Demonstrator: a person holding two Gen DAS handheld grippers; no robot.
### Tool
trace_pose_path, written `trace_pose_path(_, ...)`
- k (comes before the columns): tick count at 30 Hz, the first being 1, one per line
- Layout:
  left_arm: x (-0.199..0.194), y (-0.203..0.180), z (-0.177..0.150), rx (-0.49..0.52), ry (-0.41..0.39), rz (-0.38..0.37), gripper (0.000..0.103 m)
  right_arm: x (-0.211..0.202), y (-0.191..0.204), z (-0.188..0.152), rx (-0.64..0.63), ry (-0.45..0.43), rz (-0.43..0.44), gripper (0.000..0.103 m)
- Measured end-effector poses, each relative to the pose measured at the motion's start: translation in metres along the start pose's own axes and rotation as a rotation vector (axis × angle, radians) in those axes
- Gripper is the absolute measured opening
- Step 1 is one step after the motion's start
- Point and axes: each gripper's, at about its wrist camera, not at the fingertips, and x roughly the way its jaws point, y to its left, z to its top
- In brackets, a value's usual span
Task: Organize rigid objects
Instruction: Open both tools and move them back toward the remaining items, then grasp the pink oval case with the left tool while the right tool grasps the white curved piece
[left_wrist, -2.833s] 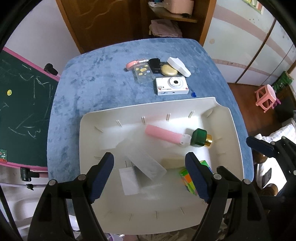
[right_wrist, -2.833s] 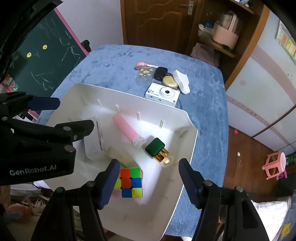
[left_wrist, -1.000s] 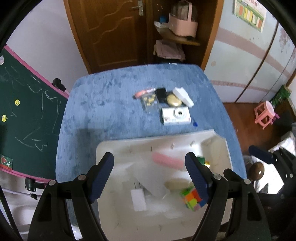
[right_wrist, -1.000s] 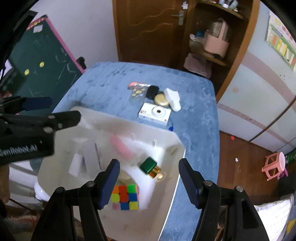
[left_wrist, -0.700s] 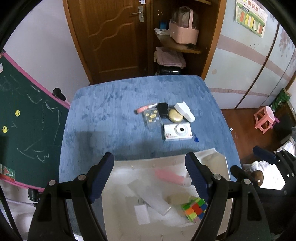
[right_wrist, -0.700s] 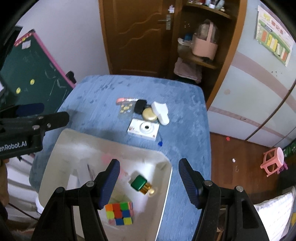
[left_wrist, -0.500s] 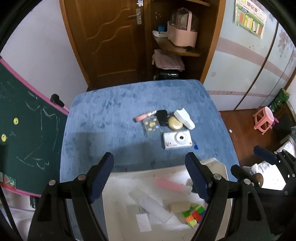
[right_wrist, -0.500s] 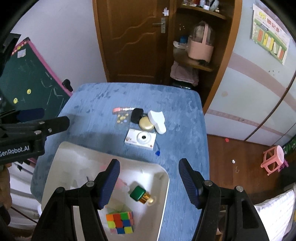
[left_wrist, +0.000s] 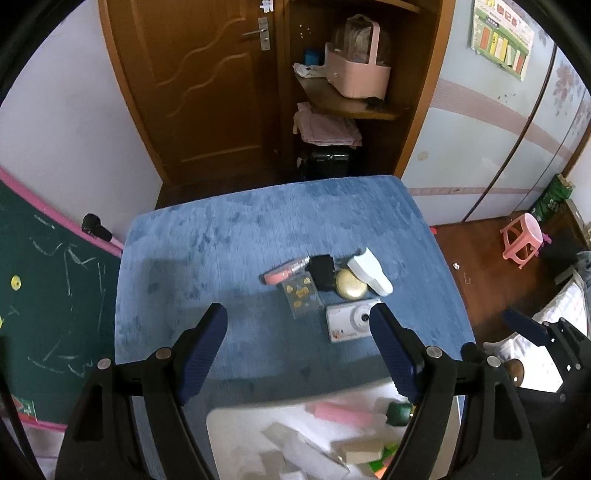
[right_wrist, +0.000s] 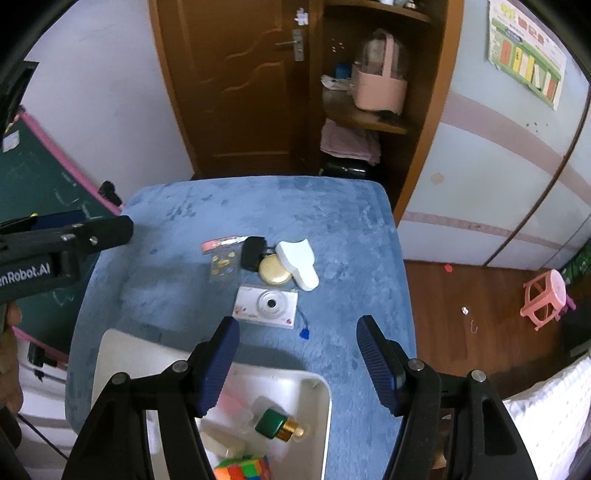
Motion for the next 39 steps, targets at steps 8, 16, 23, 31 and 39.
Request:
trace_pose_path(8, 0.039, 0.008, 0.031, 0.002, 0.045, -0.028, 0.082, 0.031, -0.036, 0.035, 0.120, 0.042, -0.001, 0.067)
trace_pose_path(16, 0.099, 0.008, 0.047, 0.066, 0.142, -0.052, 0.082, 0.074, -0.074, 0.071, 0.261, 0.111, 0.062, 0.067)
trace_pose_path(23, 0.163, 0.017, 0.038, 0.172, 0.299, -0.102, 0.082, 0.135, -0.061, 0.084, 0.200, 0.209, 0.137, 0.067)
trace_pose_path(31, 0.208, 0.028, 0.028, 0.229, 0.369, -0.110, 0.082, 0.202, -0.040, 0.069, 0.129, 0.321, 0.170, 0.067)
trace_pose_path(39, 0.237, 0.036, 0.025, 0.178, 0.410, -0.094, 0.081, 0.232, -0.025, 0.062, 0.106, 0.364, 0.194, 0.067)
